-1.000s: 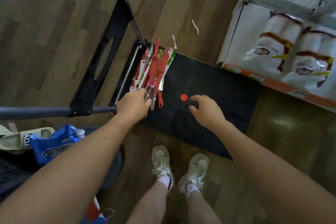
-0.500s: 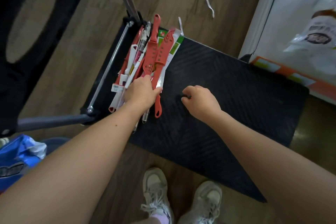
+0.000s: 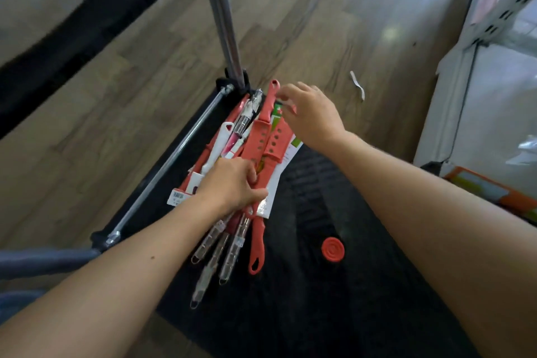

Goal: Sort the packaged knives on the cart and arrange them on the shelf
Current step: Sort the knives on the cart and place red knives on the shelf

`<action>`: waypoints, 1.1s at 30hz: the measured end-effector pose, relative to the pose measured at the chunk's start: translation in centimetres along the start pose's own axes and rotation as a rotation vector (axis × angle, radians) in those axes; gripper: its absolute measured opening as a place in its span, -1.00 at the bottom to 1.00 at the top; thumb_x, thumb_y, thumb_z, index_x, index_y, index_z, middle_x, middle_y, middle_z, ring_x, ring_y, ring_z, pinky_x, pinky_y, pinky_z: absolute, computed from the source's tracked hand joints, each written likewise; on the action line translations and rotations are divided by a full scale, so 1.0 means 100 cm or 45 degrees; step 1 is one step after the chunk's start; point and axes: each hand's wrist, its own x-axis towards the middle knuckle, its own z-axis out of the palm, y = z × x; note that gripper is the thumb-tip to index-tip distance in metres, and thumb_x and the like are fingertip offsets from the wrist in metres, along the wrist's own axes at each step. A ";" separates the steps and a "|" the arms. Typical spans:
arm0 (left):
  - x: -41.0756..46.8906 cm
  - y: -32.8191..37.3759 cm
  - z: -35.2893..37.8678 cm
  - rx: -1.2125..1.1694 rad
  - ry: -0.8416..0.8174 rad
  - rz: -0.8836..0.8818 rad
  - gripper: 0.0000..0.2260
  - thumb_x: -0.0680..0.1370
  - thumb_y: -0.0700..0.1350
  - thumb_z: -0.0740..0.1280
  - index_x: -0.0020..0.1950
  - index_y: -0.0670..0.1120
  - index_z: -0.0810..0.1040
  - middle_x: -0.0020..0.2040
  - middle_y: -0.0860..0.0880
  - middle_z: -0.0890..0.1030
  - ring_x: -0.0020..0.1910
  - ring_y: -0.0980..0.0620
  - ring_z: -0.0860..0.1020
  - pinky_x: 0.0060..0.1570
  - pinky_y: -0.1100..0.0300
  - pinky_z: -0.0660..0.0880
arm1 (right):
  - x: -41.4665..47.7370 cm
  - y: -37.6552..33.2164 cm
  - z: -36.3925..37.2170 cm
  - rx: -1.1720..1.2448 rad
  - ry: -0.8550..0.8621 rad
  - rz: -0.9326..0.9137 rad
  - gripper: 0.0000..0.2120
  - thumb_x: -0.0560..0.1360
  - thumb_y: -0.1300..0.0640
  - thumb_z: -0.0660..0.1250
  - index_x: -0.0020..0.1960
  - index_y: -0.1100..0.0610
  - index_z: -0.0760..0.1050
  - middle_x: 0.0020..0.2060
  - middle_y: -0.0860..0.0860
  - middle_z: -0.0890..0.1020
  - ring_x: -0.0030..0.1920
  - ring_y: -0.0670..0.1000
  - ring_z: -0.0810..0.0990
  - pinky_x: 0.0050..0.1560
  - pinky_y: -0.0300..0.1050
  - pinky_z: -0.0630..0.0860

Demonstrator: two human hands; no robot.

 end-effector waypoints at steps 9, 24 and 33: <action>0.006 -0.011 -0.001 -0.079 0.043 0.084 -0.76 0.36 -0.01 0.51 -0.12 -0.15 0.64 -0.32 0.04 0.54 -0.29 0.10 0.49 -0.21 0.26 0.47 | 0.037 -0.029 0.026 -0.729 -0.365 -0.281 -0.65 0.59 0.19 0.14 0.36 0.03 0.36 0.31 0.03 0.38 0.37 0.11 0.26 0.19 -0.01 0.36; 0.004 -0.021 0.004 -0.045 0.143 0.204 -0.82 0.47 0.00 0.39 -0.02 -0.08 0.61 -0.14 0.02 0.56 -0.10 0.05 0.50 -0.11 0.24 0.42 | 0.006 0.016 -0.013 -1.246 -0.193 -0.356 -0.74 0.59 0.17 0.15 0.27 0.07 0.35 0.21 -0.06 0.53 0.36 0.04 0.27 0.17 -0.06 0.33; -0.027 0.002 0.023 -0.348 0.149 0.015 -0.83 0.52 -0.03 0.33 -0.21 -0.09 0.55 -0.16 -0.09 0.63 -0.10 -0.06 0.61 0.01 0.14 0.52 | -0.084 0.051 -0.047 -0.671 -0.143 0.178 -0.72 0.58 0.10 0.19 0.13 0.31 0.44 0.05 0.25 0.60 0.07 0.26 0.58 0.00 0.06 0.47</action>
